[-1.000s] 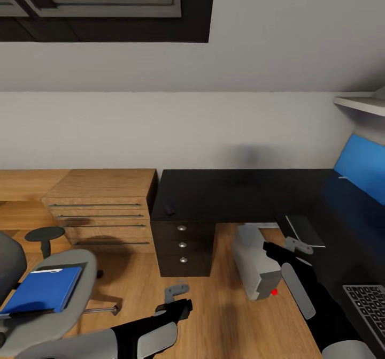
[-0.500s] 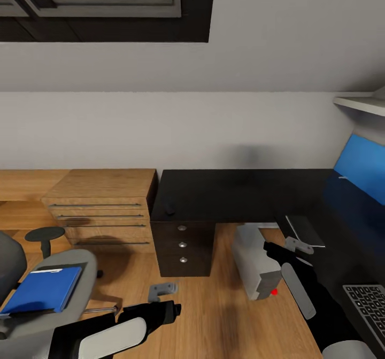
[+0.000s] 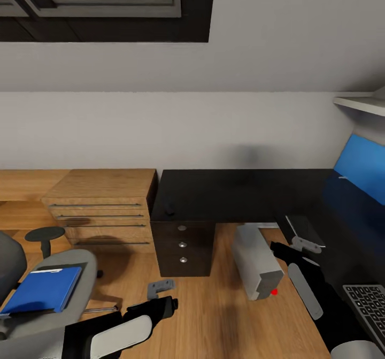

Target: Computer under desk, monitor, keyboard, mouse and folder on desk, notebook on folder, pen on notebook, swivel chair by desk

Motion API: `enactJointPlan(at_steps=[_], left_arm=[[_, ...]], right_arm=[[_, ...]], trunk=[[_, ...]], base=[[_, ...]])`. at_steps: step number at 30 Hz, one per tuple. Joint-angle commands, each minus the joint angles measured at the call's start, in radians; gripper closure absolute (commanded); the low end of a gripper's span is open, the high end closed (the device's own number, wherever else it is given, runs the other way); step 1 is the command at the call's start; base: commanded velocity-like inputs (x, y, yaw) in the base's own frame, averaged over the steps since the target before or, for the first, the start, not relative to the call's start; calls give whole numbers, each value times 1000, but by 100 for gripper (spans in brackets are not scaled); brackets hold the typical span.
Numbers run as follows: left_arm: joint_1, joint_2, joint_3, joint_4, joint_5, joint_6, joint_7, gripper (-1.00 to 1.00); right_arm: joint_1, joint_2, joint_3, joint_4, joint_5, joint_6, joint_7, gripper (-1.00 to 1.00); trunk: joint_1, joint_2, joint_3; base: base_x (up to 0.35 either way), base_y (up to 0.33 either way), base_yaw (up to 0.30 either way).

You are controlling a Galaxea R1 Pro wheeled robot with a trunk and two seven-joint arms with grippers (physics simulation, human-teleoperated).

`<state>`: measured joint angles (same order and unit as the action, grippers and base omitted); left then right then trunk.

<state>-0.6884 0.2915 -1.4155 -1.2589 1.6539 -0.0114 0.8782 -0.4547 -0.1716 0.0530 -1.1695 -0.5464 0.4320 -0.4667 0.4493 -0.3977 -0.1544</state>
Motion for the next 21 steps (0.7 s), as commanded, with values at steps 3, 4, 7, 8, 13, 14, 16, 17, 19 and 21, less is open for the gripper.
enactJointPlan(at_steps=[3, 4, 7, 8, 13, 14, 16, 17, 19, 21], left_arm=[[-2, -19, -5, 41, -40, -19, 3, -100], [-2, -21, -5, 45, -51, -20, 4, -100], [-2, -28, -6, 54, -94, -24, 5, -100], [-2, -30, -6, 56, -102, -24, 5, -100], [-2, -43, -6, 77, -114, -25, 4, -100], [-2, -46, -7, 87, -115, -25, 4, -100], [-2, -47, -7, 89, -116, -25, 4, -100], [-2, -47, -7, 90, -116, -25, 4, -100], [-2, -47, -5, 91, -116, -24, 4, -100], [-2, -46, -4, 91, -116, -23, 5, -100]], right_arm=[[-1, -4, 3, 0, -9, 2, -9, -100], [-1, -4, 3, 0, -9, 2, -9, -100], [-1, -5, 2, 0, -10, 2, -9, -100], [-1, -5, 2, 0, -10, 2, -9, -100], [-1, -5, 1, 0, -11, 1, -9, -100], [-1, -4, 1, -1, -12, 1, -9, -100], [-1, -4, 1, -1, -12, 1, -8, -100], [-1, -3, 0, -1, -12, 1, -8, -100], [-1, -3, 0, -1, -12, 1, -7, -100], [-1, -3, -1, -1, -12, 1, -7, -100]], trunk=[[1, -2, -2], [1, -2, -2], [1, -2, -2], [1, -2, -2], [1, -2, -2], [1, -2, -2], [1, -2, -2], [1, -2, -2], [1, -2, -2], [1, -2, -2]], base=[[32, 0, 0], [111, 0, 0], [222, 0, 0], [286, 0, 0], [319, 0, 0], [331, 0, 0], [332, 0, -19], [333, 0, -77], [333, 0, -159], [333, 0, -203]])
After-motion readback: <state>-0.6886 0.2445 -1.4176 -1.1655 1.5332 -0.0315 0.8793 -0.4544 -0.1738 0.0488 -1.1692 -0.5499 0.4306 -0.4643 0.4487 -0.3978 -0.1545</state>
